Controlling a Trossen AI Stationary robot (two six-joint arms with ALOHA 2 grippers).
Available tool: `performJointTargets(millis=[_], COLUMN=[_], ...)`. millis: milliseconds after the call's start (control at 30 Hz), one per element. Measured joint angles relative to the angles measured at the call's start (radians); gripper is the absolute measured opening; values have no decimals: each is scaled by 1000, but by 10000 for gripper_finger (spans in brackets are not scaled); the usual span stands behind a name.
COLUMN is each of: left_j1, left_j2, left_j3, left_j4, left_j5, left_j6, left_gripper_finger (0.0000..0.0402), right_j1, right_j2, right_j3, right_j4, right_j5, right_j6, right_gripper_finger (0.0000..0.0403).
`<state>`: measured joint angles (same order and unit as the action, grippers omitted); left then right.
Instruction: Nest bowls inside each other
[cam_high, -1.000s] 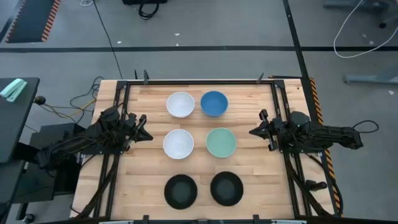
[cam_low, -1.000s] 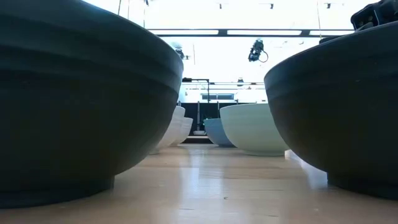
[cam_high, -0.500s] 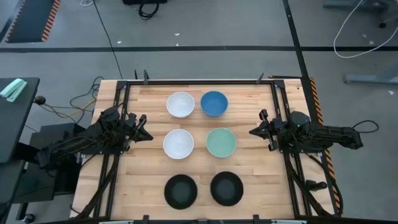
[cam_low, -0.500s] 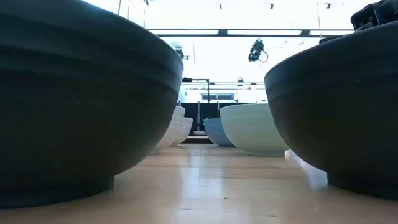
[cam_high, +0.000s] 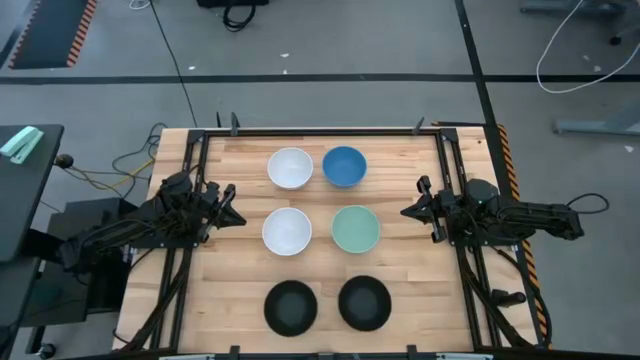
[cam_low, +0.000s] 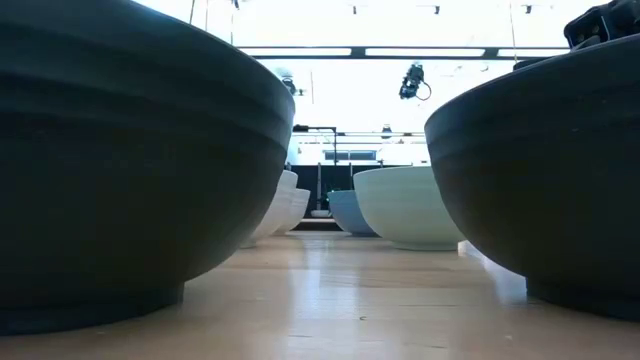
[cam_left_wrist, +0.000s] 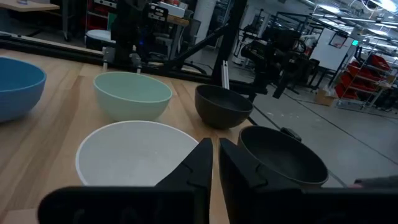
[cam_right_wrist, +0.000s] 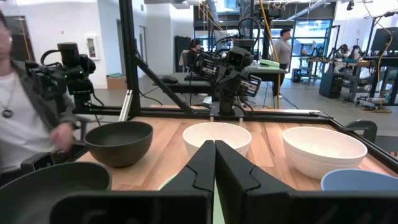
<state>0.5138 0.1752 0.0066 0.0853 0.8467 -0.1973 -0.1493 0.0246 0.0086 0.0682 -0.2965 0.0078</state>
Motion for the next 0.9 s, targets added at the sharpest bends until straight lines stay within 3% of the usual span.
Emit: performJointTargets(millis=[900], left_j1=[0], left_j2=[0], left_j3=[0], left_j4=[15], left_j5=[0], left_j6=[4], left_gripper_finger=[28], right_j1=[0], right_j2=[0], right_j3=[0], right_j4=[0], right_j5=[0], right_j6=[0], right_gripper_finger=[18])
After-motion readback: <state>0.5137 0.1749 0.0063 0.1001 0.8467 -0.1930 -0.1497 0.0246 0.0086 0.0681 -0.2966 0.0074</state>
